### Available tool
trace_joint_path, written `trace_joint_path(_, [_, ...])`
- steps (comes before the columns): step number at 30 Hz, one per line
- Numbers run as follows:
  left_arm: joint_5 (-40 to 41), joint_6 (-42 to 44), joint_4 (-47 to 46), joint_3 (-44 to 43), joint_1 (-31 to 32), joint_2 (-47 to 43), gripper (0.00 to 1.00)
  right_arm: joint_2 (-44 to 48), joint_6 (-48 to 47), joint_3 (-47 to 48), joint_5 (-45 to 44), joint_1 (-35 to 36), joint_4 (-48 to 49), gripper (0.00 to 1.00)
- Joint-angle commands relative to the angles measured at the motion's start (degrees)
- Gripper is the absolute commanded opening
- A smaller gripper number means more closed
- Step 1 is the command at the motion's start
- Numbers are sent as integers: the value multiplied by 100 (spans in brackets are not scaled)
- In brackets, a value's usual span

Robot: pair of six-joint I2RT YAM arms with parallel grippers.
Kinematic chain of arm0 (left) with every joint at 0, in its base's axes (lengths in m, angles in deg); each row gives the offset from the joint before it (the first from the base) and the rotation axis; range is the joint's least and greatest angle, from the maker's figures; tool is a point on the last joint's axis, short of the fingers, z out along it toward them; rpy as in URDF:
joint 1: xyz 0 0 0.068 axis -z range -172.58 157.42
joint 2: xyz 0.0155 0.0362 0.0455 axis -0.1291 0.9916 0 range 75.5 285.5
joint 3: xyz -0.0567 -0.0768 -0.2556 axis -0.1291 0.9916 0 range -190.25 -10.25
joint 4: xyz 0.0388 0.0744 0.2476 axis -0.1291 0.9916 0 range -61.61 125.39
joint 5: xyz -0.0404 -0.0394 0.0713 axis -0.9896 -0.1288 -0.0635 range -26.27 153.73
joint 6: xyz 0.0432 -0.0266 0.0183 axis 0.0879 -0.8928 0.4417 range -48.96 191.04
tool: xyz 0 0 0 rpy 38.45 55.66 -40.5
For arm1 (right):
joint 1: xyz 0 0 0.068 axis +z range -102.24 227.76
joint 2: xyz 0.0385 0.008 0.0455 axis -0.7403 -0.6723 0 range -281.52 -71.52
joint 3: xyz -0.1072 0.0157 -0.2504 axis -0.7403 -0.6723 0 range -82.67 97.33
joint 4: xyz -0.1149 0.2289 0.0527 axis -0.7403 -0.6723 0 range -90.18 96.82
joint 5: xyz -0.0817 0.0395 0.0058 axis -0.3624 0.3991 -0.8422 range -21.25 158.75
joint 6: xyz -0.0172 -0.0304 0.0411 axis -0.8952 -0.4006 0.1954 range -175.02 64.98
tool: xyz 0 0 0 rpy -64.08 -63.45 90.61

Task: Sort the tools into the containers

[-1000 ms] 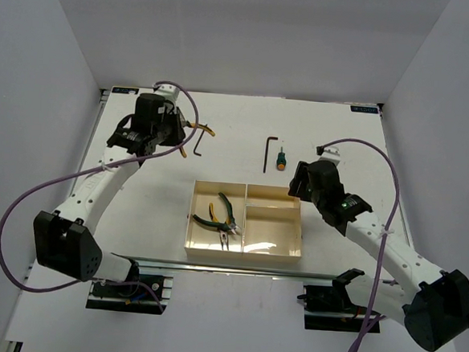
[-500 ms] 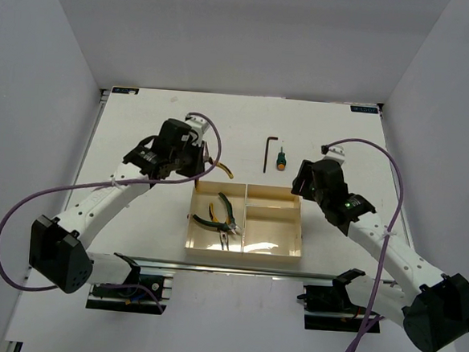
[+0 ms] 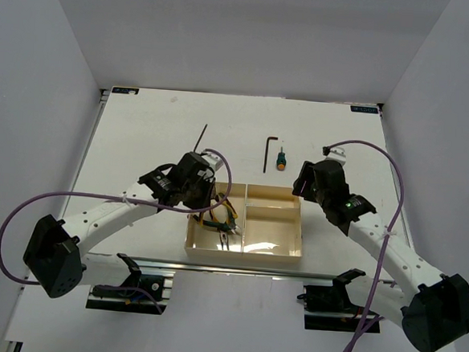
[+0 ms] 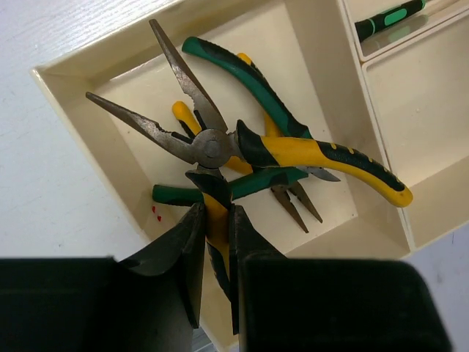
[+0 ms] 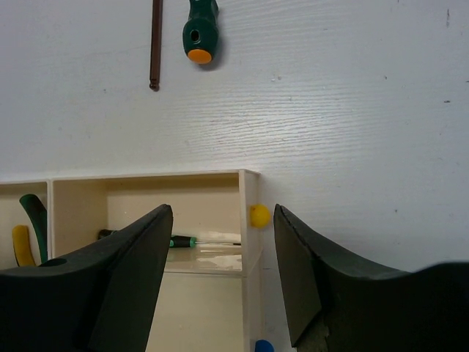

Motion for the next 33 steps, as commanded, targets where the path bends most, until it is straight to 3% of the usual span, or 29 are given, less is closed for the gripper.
trace_joint_path(1, [199,-150,-221,54,127,-209,0,29,-1,-21,22,-64,70,63])
trace_joint_path(7, [331,-247,-283,379,286,-113,4,46,-36,-65,48,-117,79,63])
trace_joint_path(14, [489,-300,-327,503,348,-95,40,-173,-133,58,162,-188,96,63])
trace_joint_path(15, [498,-317,-344,494,348,-147,52,-191,-177,128,171,-179,88,64])
trace_joint_path(17, [506,-317,-362,450,348,-191,61,-278,-247,198,189,-205,79,64])
trace_joint_path(18, [533,-335,-371,441,348,-209,72,-314,-291,242,206,-223,61,64])
trace_joint_path(21, [542,-387,-344,301,348,-244,85,-542,-387,479,241,-231,35,64])
trace_joint_path(26, [682,-484,-458,55,216,-543,92,-1148,-563,1094,382,-267,44,63])
trace_joint_path(28, [1094,-519,-503,-94,216,-666,98,-1507,-642,1436,435,-284,-9,63])
trace_joint_path(33, [1544,-520,-99,-866,-64,-122,98,-2395,-748,2131,602,-319,-96,63])
